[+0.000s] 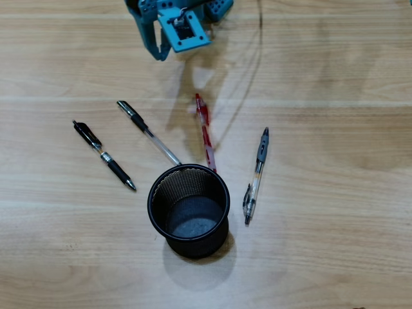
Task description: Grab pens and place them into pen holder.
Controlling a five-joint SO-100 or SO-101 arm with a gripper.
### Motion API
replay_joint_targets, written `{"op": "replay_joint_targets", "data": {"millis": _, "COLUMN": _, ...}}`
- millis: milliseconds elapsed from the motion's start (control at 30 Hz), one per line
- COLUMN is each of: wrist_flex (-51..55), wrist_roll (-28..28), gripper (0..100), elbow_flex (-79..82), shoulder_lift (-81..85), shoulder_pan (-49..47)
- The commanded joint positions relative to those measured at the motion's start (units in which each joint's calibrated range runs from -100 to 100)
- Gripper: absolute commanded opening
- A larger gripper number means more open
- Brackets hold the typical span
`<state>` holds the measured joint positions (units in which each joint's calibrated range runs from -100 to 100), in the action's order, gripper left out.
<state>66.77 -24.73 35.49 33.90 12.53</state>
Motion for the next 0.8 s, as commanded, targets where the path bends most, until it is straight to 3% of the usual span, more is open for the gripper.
{"op": "replay_joint_targets", "data": {"millis": 0, "wrist_flex": 3.07, "wrist_roll": 1.38, "gripper": 3, "elbow_flex": -13.32, "shoulder_lift": -10.25, "shoulder_pan": 2.24}}
{"op": "replay_joint_targets", "data": {"millis": 367, "wrist_flex": 12.0, "wrist_roll": 3.37, "gripper": 3, "elbow_flex": -44.99, "shoulder_lift": -39.21, "shoulder_pan": 5.35}}
{"op": "replay_joint_targets", "data": {"millis": 767, "wrist_flex": 11.18, "wrist_roll": 4.79, "gripper": 3, "elbow_flex": -59.66, "shoulder_lift": -58.23, "shoulder_pan": 9.83}}
